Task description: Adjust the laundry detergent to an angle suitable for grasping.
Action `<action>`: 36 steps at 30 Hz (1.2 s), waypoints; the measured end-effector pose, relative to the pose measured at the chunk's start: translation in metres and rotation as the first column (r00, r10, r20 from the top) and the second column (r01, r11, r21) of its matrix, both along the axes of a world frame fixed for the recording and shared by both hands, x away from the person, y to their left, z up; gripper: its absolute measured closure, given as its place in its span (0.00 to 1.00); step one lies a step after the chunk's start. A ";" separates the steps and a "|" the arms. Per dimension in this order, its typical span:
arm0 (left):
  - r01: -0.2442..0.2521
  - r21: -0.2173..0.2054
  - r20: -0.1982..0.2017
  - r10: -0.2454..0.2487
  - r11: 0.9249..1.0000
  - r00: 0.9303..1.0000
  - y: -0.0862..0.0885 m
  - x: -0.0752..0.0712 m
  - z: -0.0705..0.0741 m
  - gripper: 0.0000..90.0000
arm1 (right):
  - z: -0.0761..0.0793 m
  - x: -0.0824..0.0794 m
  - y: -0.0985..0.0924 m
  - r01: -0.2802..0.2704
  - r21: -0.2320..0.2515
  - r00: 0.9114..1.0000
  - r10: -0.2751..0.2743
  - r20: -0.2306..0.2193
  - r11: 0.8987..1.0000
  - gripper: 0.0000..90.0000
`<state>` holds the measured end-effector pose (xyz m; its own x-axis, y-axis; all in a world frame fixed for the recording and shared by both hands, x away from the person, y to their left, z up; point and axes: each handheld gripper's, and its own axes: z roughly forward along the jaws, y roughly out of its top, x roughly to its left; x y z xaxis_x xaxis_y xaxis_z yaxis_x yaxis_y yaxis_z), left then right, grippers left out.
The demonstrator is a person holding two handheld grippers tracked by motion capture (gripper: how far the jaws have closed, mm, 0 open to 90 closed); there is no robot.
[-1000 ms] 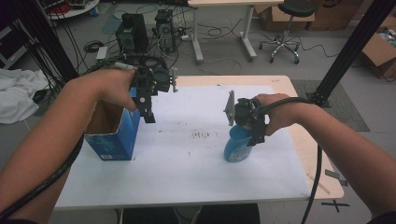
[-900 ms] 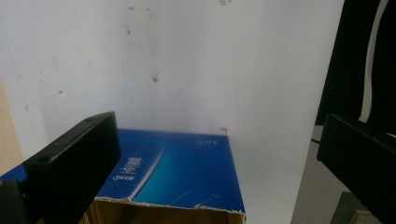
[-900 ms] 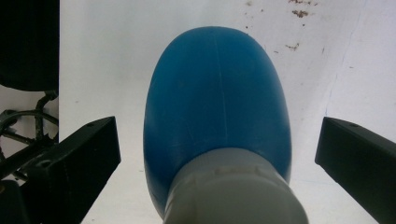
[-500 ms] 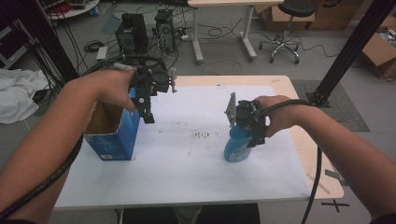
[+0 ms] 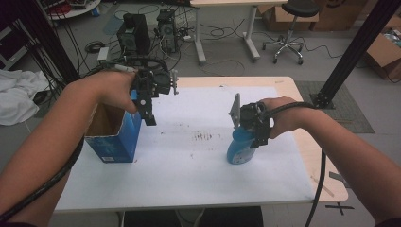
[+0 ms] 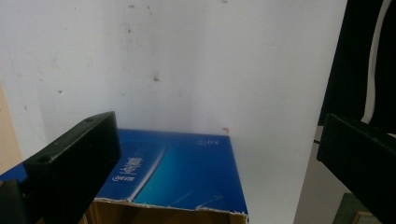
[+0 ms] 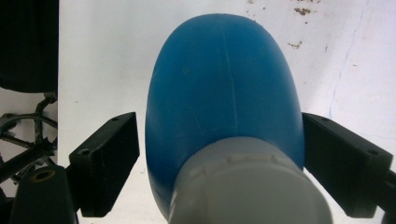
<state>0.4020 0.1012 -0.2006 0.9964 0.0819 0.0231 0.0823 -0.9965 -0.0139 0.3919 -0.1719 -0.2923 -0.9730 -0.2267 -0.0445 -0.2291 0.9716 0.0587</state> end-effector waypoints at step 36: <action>0.000 0.000 0.006 0.000 1.000 1.000 0.002 0.002 -0.005 0.00 | -0.002 -0.001 0.001 -0.013 -0.003 1.000 0.013 -0.011 1.000 0.35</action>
<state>0.4038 0.1028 -0.2056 0.9962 0.0823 0.0292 0.0827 -0.9965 -0.0136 0.3907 -0.1711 -0.2944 -0.9704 -0.2393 -0.0335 -0.2409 0.9688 0.0587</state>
